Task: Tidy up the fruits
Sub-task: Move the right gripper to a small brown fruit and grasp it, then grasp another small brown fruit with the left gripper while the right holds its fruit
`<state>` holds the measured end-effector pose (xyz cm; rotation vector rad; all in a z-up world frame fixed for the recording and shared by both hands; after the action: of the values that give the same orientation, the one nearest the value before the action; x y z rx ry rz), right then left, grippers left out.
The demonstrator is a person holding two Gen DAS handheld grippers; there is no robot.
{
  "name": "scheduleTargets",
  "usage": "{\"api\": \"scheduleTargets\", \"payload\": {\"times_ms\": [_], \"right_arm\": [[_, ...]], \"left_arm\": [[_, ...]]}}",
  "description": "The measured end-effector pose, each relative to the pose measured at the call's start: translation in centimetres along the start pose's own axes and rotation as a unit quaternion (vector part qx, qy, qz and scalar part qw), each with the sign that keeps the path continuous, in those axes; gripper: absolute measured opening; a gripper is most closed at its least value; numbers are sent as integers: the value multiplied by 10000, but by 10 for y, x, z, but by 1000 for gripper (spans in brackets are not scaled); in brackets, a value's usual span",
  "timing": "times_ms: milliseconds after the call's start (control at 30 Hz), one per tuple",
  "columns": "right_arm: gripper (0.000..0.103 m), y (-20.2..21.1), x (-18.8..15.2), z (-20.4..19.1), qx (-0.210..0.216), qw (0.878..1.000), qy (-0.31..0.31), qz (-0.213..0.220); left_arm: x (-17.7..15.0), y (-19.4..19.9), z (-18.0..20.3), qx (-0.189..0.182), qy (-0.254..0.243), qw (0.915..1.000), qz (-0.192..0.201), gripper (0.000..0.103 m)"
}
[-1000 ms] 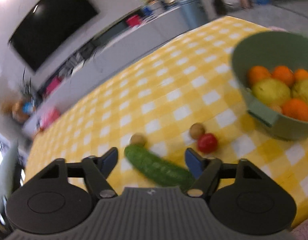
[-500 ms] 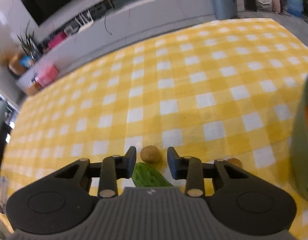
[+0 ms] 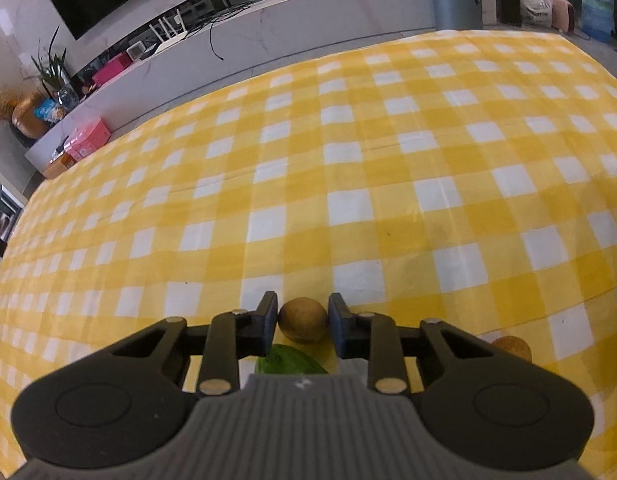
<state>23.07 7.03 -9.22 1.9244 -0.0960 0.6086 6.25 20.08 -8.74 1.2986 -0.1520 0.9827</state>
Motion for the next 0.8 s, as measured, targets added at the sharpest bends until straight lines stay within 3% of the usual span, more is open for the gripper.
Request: {"api": "scheduleTargets", "payload": {"times_ms": [300, 467, 600, 700, 800], "right_arm": [[24, -9, -7, -26, -588, 9925, 1041, 254], [24, 9, -3, -17, -251, 9953, 789, 512], [24, 45, 4, -7, 116, 9941, 559, 924], [24, 78, 8, 11, 387, 9908, 273, 1266], [24, 111, 9, 29, 245, 9849, 147, 1708]], "left_arm": [[0, 8, 4, -16, -66, 9999, 144, 78], [3, 18, 7, -100, -34, 9994, 316, 78], [6, 27, 14, -449, 21, 9981, 430, 78], [8, 34, 30, -519, -232, 9970, 528, 78], [13, 39, 54, -461, -557, 9944, 769, 77]]}}
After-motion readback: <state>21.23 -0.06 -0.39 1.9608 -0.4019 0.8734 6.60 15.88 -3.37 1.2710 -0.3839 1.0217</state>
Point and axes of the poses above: each gripper's, at about its wrist camera, not at the fingertips, and y roughly against the way its jaws point, z to its right, x to its top, the point moved 1 cm from there along -y, roughly the way its jaws point, and after that the axes turned 5 degrees about -z, right-handed, at the moved point
